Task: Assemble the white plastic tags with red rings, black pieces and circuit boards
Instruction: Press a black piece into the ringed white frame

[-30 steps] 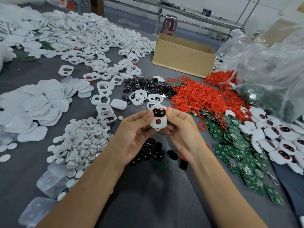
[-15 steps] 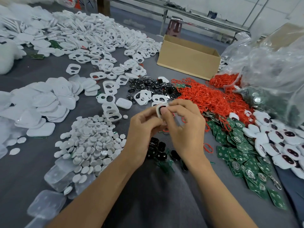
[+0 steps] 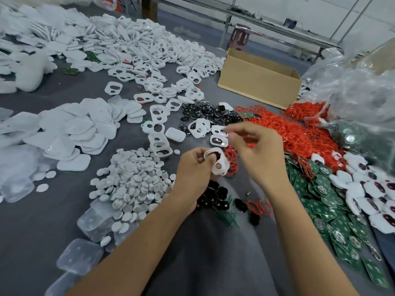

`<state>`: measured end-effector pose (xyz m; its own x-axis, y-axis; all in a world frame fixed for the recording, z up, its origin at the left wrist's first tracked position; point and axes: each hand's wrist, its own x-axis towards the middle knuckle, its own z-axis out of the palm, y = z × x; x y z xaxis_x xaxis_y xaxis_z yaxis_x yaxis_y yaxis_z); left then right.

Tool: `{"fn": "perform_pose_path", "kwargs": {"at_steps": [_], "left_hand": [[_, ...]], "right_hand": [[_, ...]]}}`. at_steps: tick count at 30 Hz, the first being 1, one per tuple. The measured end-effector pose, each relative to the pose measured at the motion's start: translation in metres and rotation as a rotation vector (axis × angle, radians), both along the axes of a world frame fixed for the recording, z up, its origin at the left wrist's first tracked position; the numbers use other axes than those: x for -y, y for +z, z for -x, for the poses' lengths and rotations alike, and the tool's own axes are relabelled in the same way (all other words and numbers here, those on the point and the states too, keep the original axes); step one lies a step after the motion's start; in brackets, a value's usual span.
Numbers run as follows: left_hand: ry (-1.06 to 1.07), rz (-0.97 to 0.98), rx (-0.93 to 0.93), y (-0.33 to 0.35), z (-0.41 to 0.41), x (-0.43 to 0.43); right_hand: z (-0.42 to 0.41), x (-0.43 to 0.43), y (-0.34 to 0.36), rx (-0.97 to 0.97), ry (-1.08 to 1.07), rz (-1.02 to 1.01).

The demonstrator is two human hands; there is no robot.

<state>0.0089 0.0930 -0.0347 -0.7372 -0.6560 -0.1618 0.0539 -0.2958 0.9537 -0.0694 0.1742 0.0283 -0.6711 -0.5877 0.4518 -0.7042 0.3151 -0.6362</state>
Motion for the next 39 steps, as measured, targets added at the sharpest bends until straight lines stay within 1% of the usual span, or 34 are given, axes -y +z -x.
{"fn": "perform_pose_path", "kwargs": {"at_steps": [1, 2, 5, 6, 7, 9, 12, 13, 16, 17, 18, 19, 21, 22, 23, 24, 26, 30, 33, 35, 37, 39], "left_hand": [[-0.001, 0.033, 0.009, 0.000, 0.000, 0.000], [-0.001, 0.056, 0.021, -0.001, 0.000, 0.000], [0.016, 0.129, 0.078, -0.005, 0.000, 0.000], [0.014, 0.150, 0.084, -0.005, 0.000, 0.000], [0.008, 0.163, 0.083, -0.005, 0.000, -0.001], [-0.033, 0.194, 0.062, -0.004, -0.002, -0.001], [-0.051, 0.238, 0.073, -0.006, -0.004, -0.001], [-0.038, 0.229, 0.076, -0.006, -0.004, -0.001], [-0.001, 0.107, 0.018, -0.001, -0.005, -0.003], [0.011, 0.069, -0.014, 0.000, -0.005, -0.003], [0.026, 0.047, -0.028, 0.002, -0.006, -0.002], [0.039, 0.033, -0.031, 0.003, -0.006, -0.001], [0.051, -0.018, -0.041, 0.003, -0.007, 0.003], [0.061, -0.064, -0.049, 0.004, -0.007, 0.005], [0.072, -0.111, -0.054, 0.005, -0.006, 0.007], [0.085, -0.150, -0.060, 0.006, -0.005, 0.009], [0.106, -0.172, -0.060, 0.007, -0.003, 0.008], [0.114, -0.146, -0.074, 0.004, -0.002, 0.004], [0.110, -0.110, -0.071, 0.000, -0.001, 0.004], [0.108, -0.088, -0.068, -0.002, 0.000, 0.004], [0.103, -0.061, -0.060, -0.003, 0.001, 0.004], [0.089, -0.064, -0.067, -0.003, 0.001, 0.003]], "right_hand": [[0.000, 0.014, 0.008, -0.039, 0.028, -0.071], [0.001, 0.031, 0.013, -0.061, 0.082, -0.189], [0.000, 0.084, 0.011, -0.166, 0.251, -0.719], [-0.002, 0.098, 0.007, -0.214, 0.274, -0.859], [-0.005, 0.110, 0.004, -0.222, 0.268, -0.948], [-0.009, 0.123, 0.001, -0.243, 0.234, -0.989], [-0.014, 0.128, -0.003, -0.337, 0.236, -0.956], [-0.014, 0.127, -0.005, -0.337, 0.246, -0.948], [-0.008, 0.119, -0.001, -0.229, 0.300, -0.928], [-0.005, 0.115, 0.003, -0.177, 0.309, -0.860], [-0.002, 0.107, 0.008, -0.134, 0.296, -0.743], [0.001, 0.098, 0.012, -0.095, 0.270, -0.577], [-0.002, 0.068, 0.015, -0.071, 0.194, -0.180], [-0.006, 0.049, 0.012, -0.072, 0.153, -0.029], [-0.009, 0.032, 0.006, -0.076, 0.127, 0.059], [-0.013, 0.017, -0.002, -0.080, 0.107, 0.090], [-0.017, -0.004, -0.021, -0.104, 0.072, 0.061], [-0.018, -0.014, -0.048, -0.263, 0.013, 0.007], [-0.017, -0.014, -0.056, -0.369, -0.021, -0.036], [-0.017, -0.014, -0.056, -0.415, -0.014, -0.029], [-0.017, -0.012, -0.056, -0.408, 0.005, 0.001], [-0.017, -0.010, -0.055, -0.347, 0.014, 0.031]]}}
